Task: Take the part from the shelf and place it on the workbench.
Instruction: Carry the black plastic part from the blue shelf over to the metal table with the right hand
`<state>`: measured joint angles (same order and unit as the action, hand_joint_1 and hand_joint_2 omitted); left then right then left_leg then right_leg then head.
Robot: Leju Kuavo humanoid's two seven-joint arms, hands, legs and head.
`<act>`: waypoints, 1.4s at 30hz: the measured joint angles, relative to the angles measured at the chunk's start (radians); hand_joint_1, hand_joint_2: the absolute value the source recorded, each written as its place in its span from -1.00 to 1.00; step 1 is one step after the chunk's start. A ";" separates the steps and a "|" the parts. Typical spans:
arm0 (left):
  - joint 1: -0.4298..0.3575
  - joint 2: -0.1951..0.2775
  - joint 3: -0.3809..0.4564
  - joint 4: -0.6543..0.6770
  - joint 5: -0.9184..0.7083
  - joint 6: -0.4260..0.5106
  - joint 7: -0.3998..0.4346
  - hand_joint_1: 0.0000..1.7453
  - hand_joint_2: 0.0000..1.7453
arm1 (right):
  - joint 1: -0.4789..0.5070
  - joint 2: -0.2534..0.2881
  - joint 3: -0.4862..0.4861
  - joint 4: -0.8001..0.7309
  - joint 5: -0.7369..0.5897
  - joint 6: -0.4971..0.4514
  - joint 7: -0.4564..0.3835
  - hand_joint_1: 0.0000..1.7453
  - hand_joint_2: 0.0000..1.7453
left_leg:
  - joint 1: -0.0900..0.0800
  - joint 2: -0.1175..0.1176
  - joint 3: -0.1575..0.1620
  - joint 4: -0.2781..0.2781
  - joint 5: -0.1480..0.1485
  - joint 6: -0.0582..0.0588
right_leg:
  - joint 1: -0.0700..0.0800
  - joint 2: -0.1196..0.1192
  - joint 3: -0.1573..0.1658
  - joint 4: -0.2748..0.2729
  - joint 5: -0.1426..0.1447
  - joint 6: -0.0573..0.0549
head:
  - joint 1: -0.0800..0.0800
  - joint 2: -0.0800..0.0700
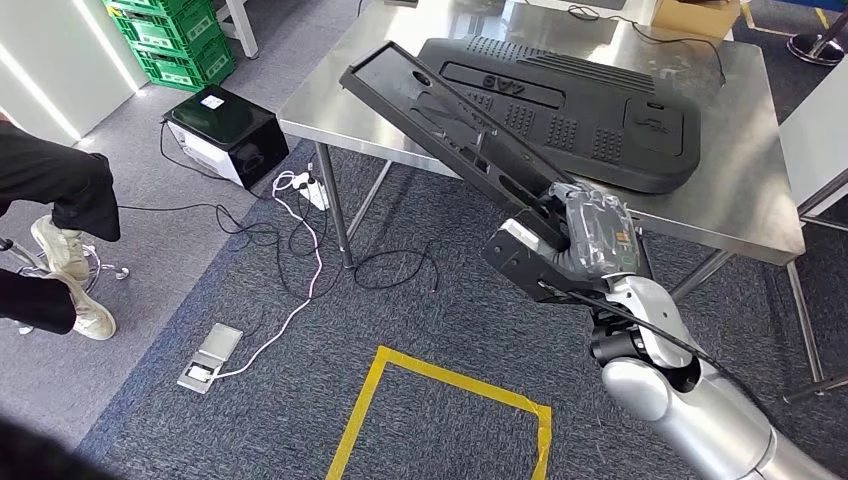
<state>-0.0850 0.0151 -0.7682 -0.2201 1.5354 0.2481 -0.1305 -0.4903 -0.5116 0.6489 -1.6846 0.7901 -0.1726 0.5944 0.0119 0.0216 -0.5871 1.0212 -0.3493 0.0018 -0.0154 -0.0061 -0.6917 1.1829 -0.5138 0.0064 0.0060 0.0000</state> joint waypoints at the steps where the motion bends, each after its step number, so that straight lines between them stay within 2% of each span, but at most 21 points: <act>1: -0.001 0.000 0.000 0.000 0.000 0.001 0.000 -1.00 -1.00 | 0.000 0.000 0.000 0.000 0.000 0.000 0.000 1.00 1.00 | -0.002 0.004 0.003 0.002 -0.004 -0.004 | 0.003 -0.015 0.032 -0.066 0.026 -0.001 | 0.001 0.000; 3: -0.003 0.000 0.001 0.000 -0.001 0.002 0.000 -1.00 -1.00 | -0.001 0.000 0.000 0.000 0.000 -0.001 0.000 1.00 1.00 | -0.006 0.012 0.007 0.005 -0.011 -0.014 | 0.009 -0.031 0.068 -0.144 0.046 -0.010 | 0.002 0.000; 7: -0.006 0.000 0.002 0.000 -0.002 0.003 0.002 -1.00 -1.00 | -0.001 0.000 0.000 0.001 0.000 -0.001 0.000 1.00 1.00 | -0.005 0.020 0.011 0.022 -0.031 -0.035 | 0.009 -0.008 0.073 -0.154 0.043 -0.032 | -0.005 0.000; 9: -0.007 0.000 0.002 0.000 -0.003 0.002 0.003 -1.00 -1.00 | -0.001 0.000 0.000 0.001 0.001 -0.002 -0.001 1.00 1.00 | -0.002 0.003 -0.023 0.106 -0.080 -0.043 | 0.007 0.001 0.076 -0.157 0.044 -0.042 | -0.011 0.000; 11: -0.006 0.000 0.002 0.000 -0.004 0.000 0.005 -1.00 -1.00 | -0.001 0.001 0.000 0.001 0.001 -0.002 -0.001 1.00 1.00 | -0.002 -0.009 -0.088 0.237 -0.137 -0.044 | 0.011 0.012 0.077 -0.156 0.043 -0.048 | -0.018 0.000; 12: -0.006 0.000 0.002 0.000 -0.005 -0.001 0.006 -1.00 -1.00 | 0.000 0.001 0.000 0.001 0.001 -0.002 0.000 1.00 1.00 | -0.002 -0.011 -0.114 0.284 -0.149 -0.044 | 0.013 0.020 0.078 -0.156 0.043 -0.049 | -0.020 0.000; 13: -0.005 0.000 0.002 0.000 -0.005 -0.002 0.006 -1.00 -1.00 | 0.001 0.001 0.000 0.001 0.000 -0.002 0.000 1.00 1.00 | -0.003 -0.012 -0.125 0.297 -0.141 -0.041 | 0.015 0.027 0.079 -0.156 0.042 -0.050 | -0.022 0.000; 14: -0.005 0.000 0.002 0.000 -0.005 -0.003 0.006 -1.00 -1.00 | 0.002 0.001 0.000 0.001 0.000 -0.002 0.001 1.00 1.00 | -0.003 -0.014 -0.117 0.270 -0.114 -0.038 | 0.016 0.035 0.081 -0.156 0.041 -0.050 | -0.024 0.000; 16: -0.004 0.001 0.002 0.000 -0.004 -0.005 0.007 -1.00 -1.00 | 0.003 0.001 0.000 0.001 -0.001 -0.002 0.002 1.00 1.00 | -0.005 -0.032 -0.065 0.140 -0.037 -0.025 | 0.018 0.051 0.085 -0.155 0.040 -0.049 | -0.029 0.000; 18: -0.003 0.002 0.002 0.000 -0.003 -0.006 0.008 -1.00 -1.00 | 0.002 0.001 0.000 0.001 -0.002 -0.002 0.002 1.00 1.00 | -0.007 -0.052 -0.025 0.037 0.002 -0.016 | 0.018 0.064 0.084 -0.153 0.038 -0.044 | -0.031 0.000; 21: -0.003 0.002 0.003 0.000 0.001 -0.006 0.009 -1.00 -1.00 | 0.002 0.000 0.000 0.001 -0.004 -0.001 0.004 1.00 1.00 | -0.008 -0.048 -0.015 0.008 0.005 -0.005 | 0.012 0.076 0.080 -0.153 0.038 -0.029 | -0.034 0.000; 23: -0.003 0.001 0.003 0.000 0.002 -0.006 0.010 -1.00 -1.00 | 0.001 -0.001 0.000 0.001 -0.005 -0.002 0.005 1.00 1.00 | -0.004 -0.036 -0.007 -0.007 0.012 0.005 | 0.013 0.059 0.067 -0.120 0.014 -0.019 | -0.031 0.000; 26: -0.002 0.001 0.004 0.000 0.002 -0.006 0.010 -1.00 -1.00 | 0.001 -0.002 0.000 0.001 -0.006 -0.002 0.006 1.00 1.00 | -0.003 -0.020 -0.004 -0.014 0.015 0.011 | 0.009 0.021 -0.014 0.052 -0.073 -0.008 | -0.020 0.000; 28: -0.001 0.001 0.004 0.000 0.002 -0.006 0.010 -1.00 -1.00 | 0.005 -0.002 0.000 0.001 -0.006 -0.002 0.007 1.00 1.00 | -0.002 -0.009 -0.004 -0.012 0.013 0.010 | 0.004 0.015 -0.048 0.122 -0.086 -0.003 | -0.016 0.000; 29: -0.001 0.001 0.004 0.000 0.002 -0.006 0.010 -1.00 -1.00 | 0.006 -0.002 0.000 0.001 -0.006 -0.002 0.007 1.00 1.00 | -0.001 -0.004 -0.003 -0.010 0.011 0.008 | 0.002 0.012 -0.035 0.094 -0.062 -0.001 | -0.015 0.000; 31: -0.002 0.000 0.004 0.000 0.002 -0.006 0.010 -1.00 -1.00 | 0.006 -0.002 0.000 0.001 -0.006 -0.002 0.007 1.00 1.00 | 0.001 0.006 -0.002 -0.004 0.005 0.000 | 0.002 -0.007 0.034 -0.043 0.003 0.001 | -0.013 0.000; 33: -0.003 0.000 0.004 0.000 0.001 -0.006 0.010 -1.00 -1.00 | 0.005 -0.002 0.000 0.001 -0.006 -0.002 0.007 1.00 1.00 | -0.002 0.013 -0.001 0.001 0.000 -0.010 | 0.007 -0.020 0.083 -0.145 0.035 -0.006 | -0.012 0.000; 36: -0.003 0.000 0.004 0.000 0.000 -0.006 0.010 -1.00 -1.00 | 0.006 -0.002 0.000 0.001 -0.006 -0.002 0.008 1.00 1.00 | -0.005 0.023 0.002 0.004 -0.004 -0.025 | 0.010 -0.006 0.087 -0.159 0.037 -0.023 | -0.014 0.000; 38: -0.003 0.000 0.004 0.000 0.000 -0.006 0.010 -1.00 -1.00 | 0.005 -0.002 0.000 0.000 -0.006 -0.002 0.009 1.00 1.00 | -0.002 0.016 -0.004 0.034 -0.028 -0.035 | 0.008 0.003 0.089 -0.163 0.040 -0.035 | -0.017 0.000; 40: -0.003 0.001 0.004 0.000 -0.001 -0.006 0.010 -1.00 -1.00 | 0.005 -0.002 0.000 0.000 -0.006 -0.002 0.009 1.00 1.00 | 0.001 -0.002 -0.046 0.140 -0.090 -0.041 | 0.007 0.010 0.091 -0.165 0.041 -0.043 | -0.023 0.000; 42: -0.001 0.001 0.004 0.000 -0.002 -0.006 0.010 -1.00 -1.00 | 0.006 -0.002 0.000 0.000 -0.006 -0.002 0.009 1.00 1.00 | 0.000 -0.011 -0.111 0.276 -0.147 -0.042 | 0.009 0.021 0.091 -0.164 0.041 -0.046 | -0.027 0.000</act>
<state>-0.0864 0.0156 -0.7645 -0.2197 1.5339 0.2417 -0.1209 -0.4839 -0.5137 0.6489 -1.6842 0.7839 -0.1747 0.6031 0.0123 0.0110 -0.6983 1.2968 -0.4963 -0.0403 -0.0064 0.0148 -0.6002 1.0188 -0.4731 -0.0397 -0.0214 0.0000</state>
